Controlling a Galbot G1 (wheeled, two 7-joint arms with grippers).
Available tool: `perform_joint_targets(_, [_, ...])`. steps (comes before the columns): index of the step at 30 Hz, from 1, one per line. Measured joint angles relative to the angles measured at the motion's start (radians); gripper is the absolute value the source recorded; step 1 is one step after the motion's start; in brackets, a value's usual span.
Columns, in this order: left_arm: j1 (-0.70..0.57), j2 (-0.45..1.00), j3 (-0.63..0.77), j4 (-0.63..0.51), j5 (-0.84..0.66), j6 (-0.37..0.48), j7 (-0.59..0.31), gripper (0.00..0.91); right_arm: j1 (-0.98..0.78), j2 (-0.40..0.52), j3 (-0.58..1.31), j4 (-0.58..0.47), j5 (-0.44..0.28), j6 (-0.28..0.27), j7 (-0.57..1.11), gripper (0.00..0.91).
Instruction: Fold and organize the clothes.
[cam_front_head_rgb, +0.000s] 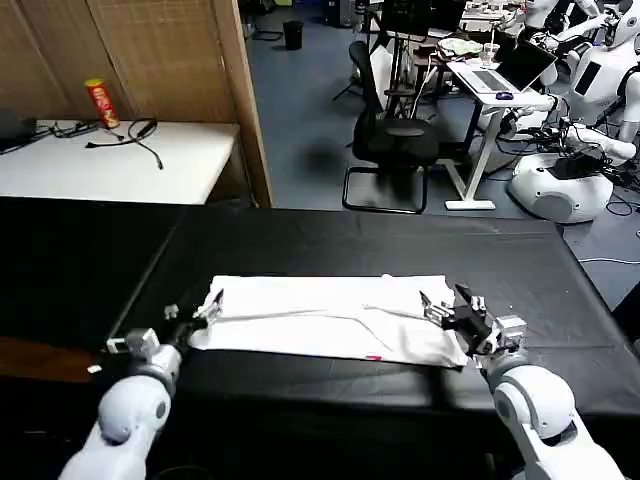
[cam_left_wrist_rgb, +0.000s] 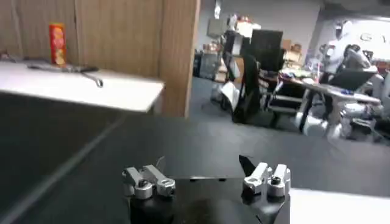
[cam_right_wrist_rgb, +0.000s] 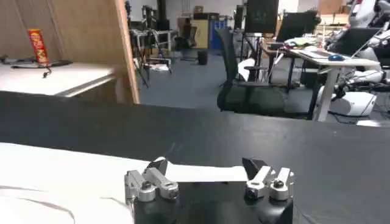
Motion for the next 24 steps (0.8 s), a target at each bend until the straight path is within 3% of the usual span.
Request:
perform_joint_targets(4, [0.013, -0.017, -0.001, 0.019, 0.017, -0.004, 0.009, 0.858, -0.005, -0.003, 0.004, 0.007, 0.001, 0.001, -0.001, 0.878])
perform_joint_targets(5, [0.013, -0.018, -0.001, 0.024, 0.019, -0.005, 0.011, 0.683, -0.007, -0.003, 0.005, 0.01, 0.001, 0.001, -0.001, 0.878])
perform_joint_targets(6, [0.014, -0.019, -0.001, 0.028, 0.021, -0.005, 0.014, 0.332, -0.007, -0.003, 0.006, 0.01, 0.001, 0.002, -0.002, 0.878])
perform_joint_targets(7, [0.015, -0.02, 0.0, 0.033, 0.021, -0.005, 0.017, 0.166, -0.008, -0.003, 0.006, 0.01, 0.001, 0.002, -0.002, 0.878])
perform_joint_targets(9, [0.02, -0.023, 0.001, 0.039, 0.022, -0.005, 0.02, 0.049, -0.008, -0.002, 0.006, 0.01, 0.001, 0.004, -0.003, 0.878])
perform_joint_targets(11, [0.027, -0.027, 0.002, 0.041, 0.025, -0.008, 0.026, 0.0, -0.01, 0.001, 0.006, 0.013, 0.001, 0.006, -0.004, 0.878])
perform_joint_targets(24, [0.005, -0.009, 0.004, 0.046, -0.071, 0.079, 0.032, 0.0, -0.024, 0.0, 0.007, 0.031, -0.003, 0.008, -0.009, 0.878])
